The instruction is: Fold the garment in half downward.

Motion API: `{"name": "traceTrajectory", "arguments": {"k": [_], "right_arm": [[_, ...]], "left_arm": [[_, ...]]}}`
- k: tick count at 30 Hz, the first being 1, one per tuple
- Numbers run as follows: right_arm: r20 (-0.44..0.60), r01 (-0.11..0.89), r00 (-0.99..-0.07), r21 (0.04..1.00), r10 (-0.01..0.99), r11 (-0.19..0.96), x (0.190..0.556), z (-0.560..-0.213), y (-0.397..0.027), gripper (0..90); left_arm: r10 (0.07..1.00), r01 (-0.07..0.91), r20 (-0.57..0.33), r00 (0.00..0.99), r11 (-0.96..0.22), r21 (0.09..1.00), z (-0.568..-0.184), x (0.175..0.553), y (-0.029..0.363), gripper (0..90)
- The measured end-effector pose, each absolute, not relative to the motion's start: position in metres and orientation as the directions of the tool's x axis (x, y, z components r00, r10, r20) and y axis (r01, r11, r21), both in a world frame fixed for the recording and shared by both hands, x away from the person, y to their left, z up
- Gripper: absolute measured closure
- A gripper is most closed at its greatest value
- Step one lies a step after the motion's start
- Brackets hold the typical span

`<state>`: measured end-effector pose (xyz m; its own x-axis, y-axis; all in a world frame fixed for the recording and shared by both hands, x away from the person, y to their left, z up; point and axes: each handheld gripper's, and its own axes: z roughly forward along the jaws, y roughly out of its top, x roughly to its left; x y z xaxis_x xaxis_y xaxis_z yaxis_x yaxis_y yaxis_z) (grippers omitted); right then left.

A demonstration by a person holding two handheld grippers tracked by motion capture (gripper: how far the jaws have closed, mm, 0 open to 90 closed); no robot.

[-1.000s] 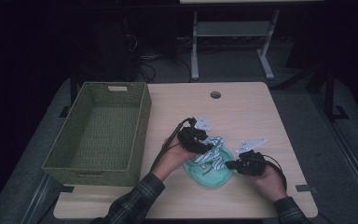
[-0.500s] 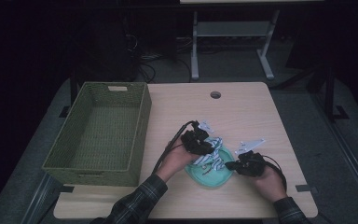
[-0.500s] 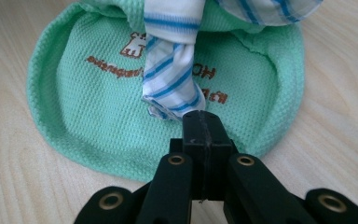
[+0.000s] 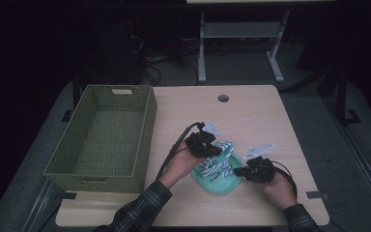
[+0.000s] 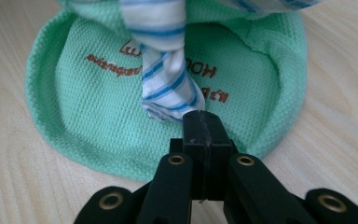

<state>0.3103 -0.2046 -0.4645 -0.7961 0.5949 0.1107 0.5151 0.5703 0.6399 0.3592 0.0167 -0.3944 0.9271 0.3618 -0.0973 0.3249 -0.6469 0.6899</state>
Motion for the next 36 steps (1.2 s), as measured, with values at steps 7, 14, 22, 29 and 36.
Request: {"name": "traceTrajectory", "arguments": {"k": [7, 14, 22, 29, 36], "right_arm": [[0.125, 0.513, -0.792, 0.667, 0.598, 0.540, 0.306, -0.457, -0.210, 89.8], [0.175, 0.508, -0.803, 0.701, 0.570, 0.500, 0.293, -0.450, -0.210, 89.8], [0.165, 0.489, -0.800, 0.736, 0.577, 0.468, 0.314, -0.453, -0.194, 89.8], [0.200, 0.517, -0.794, 0.719, 0.574, 0.466, 0.318, -0.461, -0.196, 89.8], [0.167, 0.525, -0.785, 0.692, 0.597, 0.496, 0.303, -0.460, -0.216, 89.7]], "left_arm": [[0.341, 0.306, -0.094, 0.935, -0.648, 0.697, -0.391, 0.352, 0.010, 89.9], [0.330, 0.301, -0.101, 0.938, -0.640, 0.707, -0.388, 0.348, 0.008, 89.9], [0.310, 0.283, -0.096, 0.946, -0.643, 0.712, -0.385, 0.344, 0.006, 89.9], [0.301, 0.301, -0.130, 0.945, -0.639, 0.708, -0.390, 0.342, 0.003, 89.9], [0.259, 0.278, -0.133, 0.957, -0.680, 0.679, -0.403, 0.330, -0.009, 89.8]]}}
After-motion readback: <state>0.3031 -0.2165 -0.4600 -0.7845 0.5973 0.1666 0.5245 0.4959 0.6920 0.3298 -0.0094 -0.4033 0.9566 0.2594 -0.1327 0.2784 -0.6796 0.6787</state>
